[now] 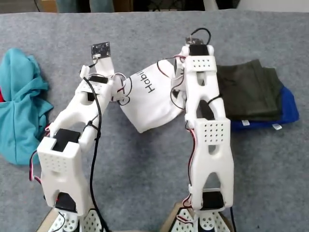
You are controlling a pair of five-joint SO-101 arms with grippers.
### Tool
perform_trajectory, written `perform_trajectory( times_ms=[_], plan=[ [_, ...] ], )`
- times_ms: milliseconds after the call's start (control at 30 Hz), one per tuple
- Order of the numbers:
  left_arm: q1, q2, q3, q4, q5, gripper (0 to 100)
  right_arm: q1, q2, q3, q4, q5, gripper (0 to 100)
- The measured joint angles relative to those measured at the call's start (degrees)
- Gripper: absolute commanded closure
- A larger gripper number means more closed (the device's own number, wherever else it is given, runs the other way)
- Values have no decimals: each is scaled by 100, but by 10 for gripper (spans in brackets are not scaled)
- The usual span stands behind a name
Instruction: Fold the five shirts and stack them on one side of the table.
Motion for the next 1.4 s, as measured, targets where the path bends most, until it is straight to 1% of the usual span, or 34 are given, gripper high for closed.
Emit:
perform_trajectory(
  times_ms=[67, 133, 233, 333, 533, 667, 900, 1133, 1233, 1400],
  plan=[
    [-123, -141, 26, 26, 237, 773, 0, 0, -229, 35, 237, 985],
    [-325, -290, 176, 18, 747, 705, 0, 0, -448, 62, 466, 985],
    [-703, -343, 316, 0, 1644, 691, 0, 0, -835, 62, 712, 985],
    [-923, -343, 325, 0, 2101, 691, 0, 0, -1310, 79, 853, 985],
    [-914, -343, 378, 0, 2180, 691, 35, -141, -1714, 97, 1196, 985],
    [-914, -343, 378, 0, 2180, 691, 360, -545, -1679, 97, 1424, 985],
    [-914, -343, 378, 0, 2180, 691, 1415, -1213, -1029, 97, 1987, 985],
    [-914, -343, 378, 0, 2180, 691, 2664, -1345, -985, 105, 2488, 985],
    [-914, -343, 378, 0, 2180, 691, 3130, -1345, -941, 105, 2637, 985],
    [-914, -343, 378, 0, 2180, 691, 3684, -1345, -932, -88, 2752, 985]
  ],
)
